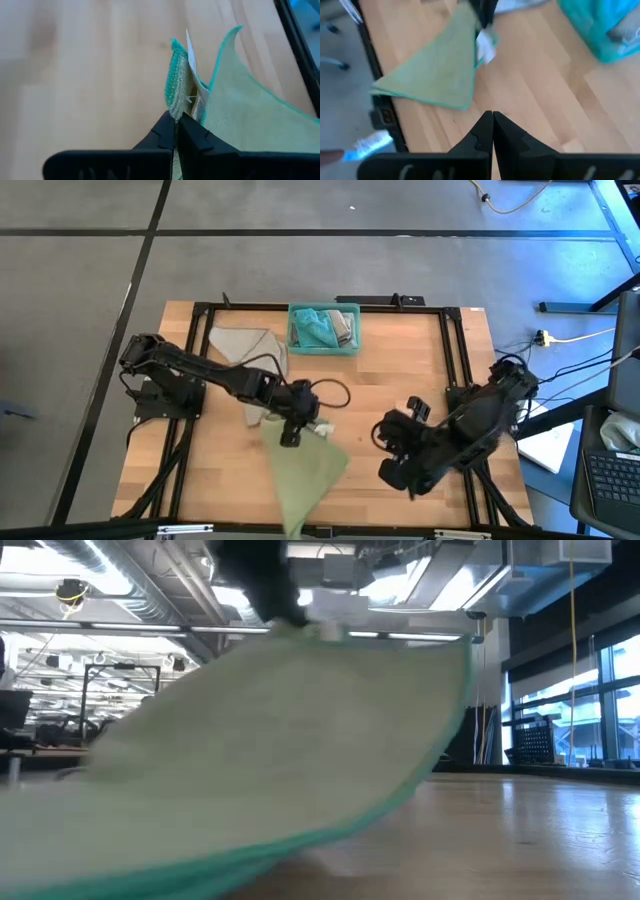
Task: Fold microfiber towels
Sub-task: Fold the green towel
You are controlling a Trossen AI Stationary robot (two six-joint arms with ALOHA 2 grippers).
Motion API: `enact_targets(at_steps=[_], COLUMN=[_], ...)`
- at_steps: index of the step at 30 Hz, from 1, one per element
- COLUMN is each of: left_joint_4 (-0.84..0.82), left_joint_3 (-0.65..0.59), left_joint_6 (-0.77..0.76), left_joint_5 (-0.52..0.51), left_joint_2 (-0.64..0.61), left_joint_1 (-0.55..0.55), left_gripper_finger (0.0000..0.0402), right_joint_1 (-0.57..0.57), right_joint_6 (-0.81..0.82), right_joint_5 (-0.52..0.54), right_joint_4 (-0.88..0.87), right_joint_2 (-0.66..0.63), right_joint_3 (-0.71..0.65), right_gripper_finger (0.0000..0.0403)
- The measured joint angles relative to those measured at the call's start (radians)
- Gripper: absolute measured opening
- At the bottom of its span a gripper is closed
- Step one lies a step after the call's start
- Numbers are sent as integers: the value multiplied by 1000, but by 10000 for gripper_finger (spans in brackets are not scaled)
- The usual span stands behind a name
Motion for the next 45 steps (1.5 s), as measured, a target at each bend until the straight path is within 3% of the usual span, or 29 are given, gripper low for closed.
enact_targets(at_steps=[5,12,22,27,35,45], left_joint_4=[54,101,232,143,-145,-431], left_joint_3=[19,18,19,19,19,-19], left_joint_6=[-16,-20,-23,-20,48,170], left_joint_5=[-55,-79,0,-14,-54,-35], left_joint_2=[-2,15,102,125,128,100], left_joint_1=[66,174,268,285,368,447], left_gripper_finger=[1,1,5,39,98,108], right_joint_1=[-19,-45,-55,-61,-82,-155], right_joint_6=[19,2,-4,-9,-28,-61], right_joint_5=[-73,-55,-64,-63,-76,-344], right_joint_4=[35,39,39,25,35,288], right_joint_2=[0,-1,-13,-27,-31,-97], right_joint_3=[-103,-190,-215,-214,-242,-412], right_gripper_finger=[14,14,14,14,14,14])
